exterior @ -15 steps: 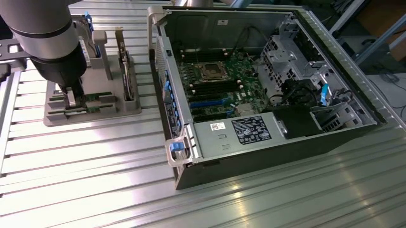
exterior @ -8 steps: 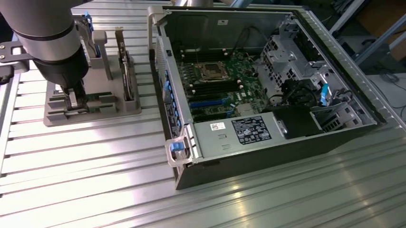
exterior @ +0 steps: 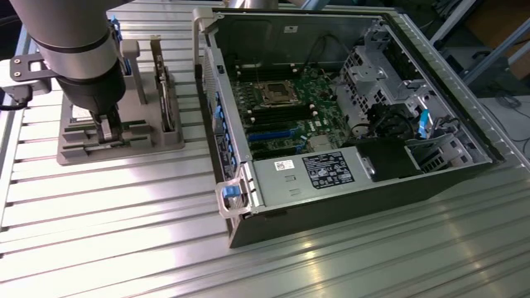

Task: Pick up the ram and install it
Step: 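Pick up the ram and move it above insertion slot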

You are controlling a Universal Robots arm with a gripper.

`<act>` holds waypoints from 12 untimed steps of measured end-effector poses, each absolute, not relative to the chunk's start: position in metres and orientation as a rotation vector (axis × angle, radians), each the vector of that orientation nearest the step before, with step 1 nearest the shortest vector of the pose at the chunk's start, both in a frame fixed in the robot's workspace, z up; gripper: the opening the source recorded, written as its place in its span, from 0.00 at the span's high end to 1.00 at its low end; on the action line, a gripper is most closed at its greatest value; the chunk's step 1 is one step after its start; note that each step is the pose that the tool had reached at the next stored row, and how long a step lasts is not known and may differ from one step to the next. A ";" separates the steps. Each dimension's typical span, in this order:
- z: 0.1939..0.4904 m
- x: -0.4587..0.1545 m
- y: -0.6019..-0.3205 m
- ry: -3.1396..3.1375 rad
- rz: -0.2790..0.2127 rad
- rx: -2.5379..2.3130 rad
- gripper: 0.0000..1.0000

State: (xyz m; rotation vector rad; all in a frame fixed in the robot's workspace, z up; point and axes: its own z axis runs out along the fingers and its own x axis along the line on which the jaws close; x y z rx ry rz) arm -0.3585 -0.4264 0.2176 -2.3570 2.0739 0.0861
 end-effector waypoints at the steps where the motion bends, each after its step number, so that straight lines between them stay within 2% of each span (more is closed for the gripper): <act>1: 0.218 -0.358 -0.427 2.074 0.086 -2.357 0.68; 10: 0.213 -0.358 -0.429 2.074 0.086 -2.357 0.68; 11: 0.213 -0.358 -0.429 2.074 0.086 -2.357 0.69; 12: 0.213 -0.358 -0.429 2.074 0.086 -2.357 0.77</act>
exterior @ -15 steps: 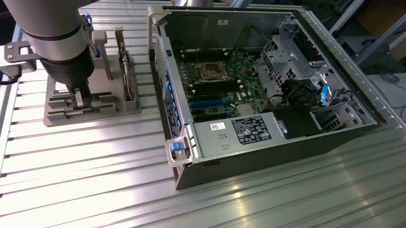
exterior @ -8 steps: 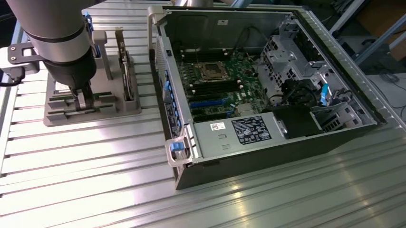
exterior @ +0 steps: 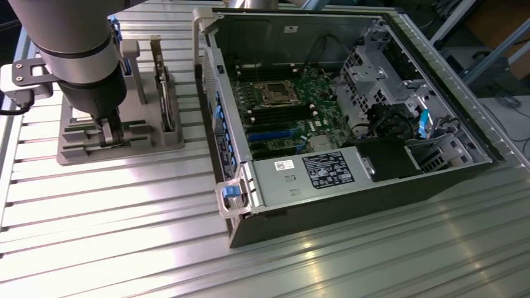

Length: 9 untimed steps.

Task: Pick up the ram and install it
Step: 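Pick up the ram and move it above insertion slot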

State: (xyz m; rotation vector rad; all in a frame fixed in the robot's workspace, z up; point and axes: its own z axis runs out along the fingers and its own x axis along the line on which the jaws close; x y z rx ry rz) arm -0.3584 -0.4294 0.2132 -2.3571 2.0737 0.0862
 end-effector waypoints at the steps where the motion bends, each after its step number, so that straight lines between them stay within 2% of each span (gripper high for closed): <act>1: 0.213 -0.358 -0.429 2.074 0.086 -2.357 0.77; 9: 0.212 -0.358 -0.429 2.076 0.086 -2.355 0.77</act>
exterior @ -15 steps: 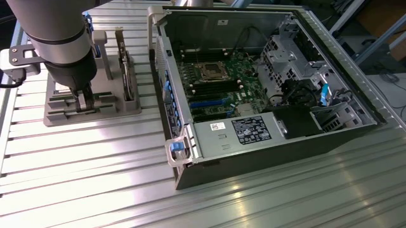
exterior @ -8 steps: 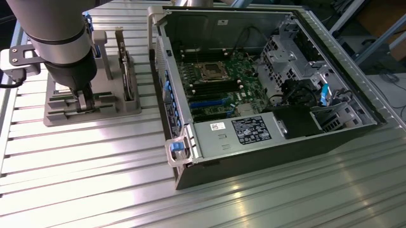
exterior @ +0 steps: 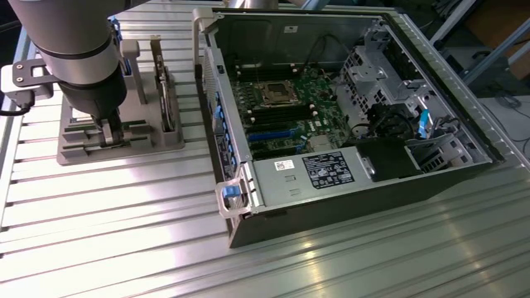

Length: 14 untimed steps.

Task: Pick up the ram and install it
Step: 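Pick up the ram and move it above insertion slot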

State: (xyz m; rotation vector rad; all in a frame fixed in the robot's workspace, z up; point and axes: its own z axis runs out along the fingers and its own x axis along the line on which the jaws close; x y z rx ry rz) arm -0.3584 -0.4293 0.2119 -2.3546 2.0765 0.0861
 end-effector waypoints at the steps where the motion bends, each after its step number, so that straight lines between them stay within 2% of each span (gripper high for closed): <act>1: 0.212 -0.358 -0.429 2.079 0.086 -2.352 0.77; 10: 0.212 -0.358 -0.429 2.092 0.086 -2.341 0.77; 11: 0.212 -0.358 -0.429 2.092 0.086 -2.341 0.78; 12: 0.212 -0.358 -0.429 2.092 0.086 -2.341 0.85; 14: 0.212 -0.358 -0.429 2.092 0.086 -2.341 0.87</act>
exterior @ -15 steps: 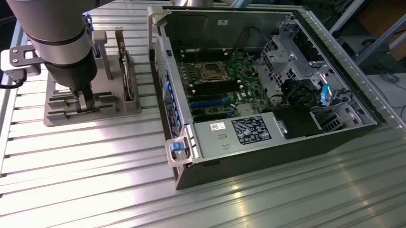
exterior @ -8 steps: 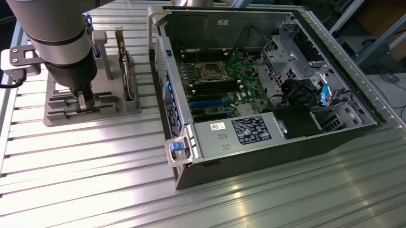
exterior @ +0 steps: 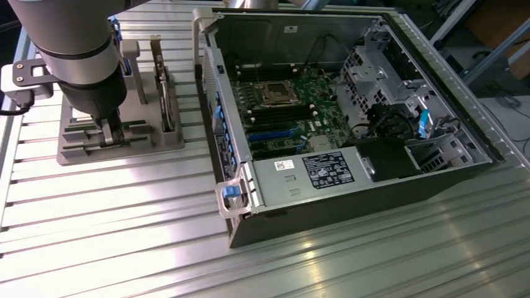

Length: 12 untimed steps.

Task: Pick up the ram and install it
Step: 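Pick up the ram and move it above insertion slot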

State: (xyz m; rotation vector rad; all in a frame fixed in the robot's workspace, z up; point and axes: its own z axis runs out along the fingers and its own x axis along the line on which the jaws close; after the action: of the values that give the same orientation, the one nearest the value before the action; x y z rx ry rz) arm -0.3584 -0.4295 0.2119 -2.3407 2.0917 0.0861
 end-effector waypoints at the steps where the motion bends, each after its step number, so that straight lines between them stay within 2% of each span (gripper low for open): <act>1: 0.212 -0.358 -0.430 2.092 0.086 -2.341 0.87; 12: 0.212 -0.358 -0.429 2.092 0.086 -2.340 0.87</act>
State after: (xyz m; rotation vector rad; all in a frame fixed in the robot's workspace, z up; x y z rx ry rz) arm -0.3584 -0.4295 0.2115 -2.3404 2.0920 0.0861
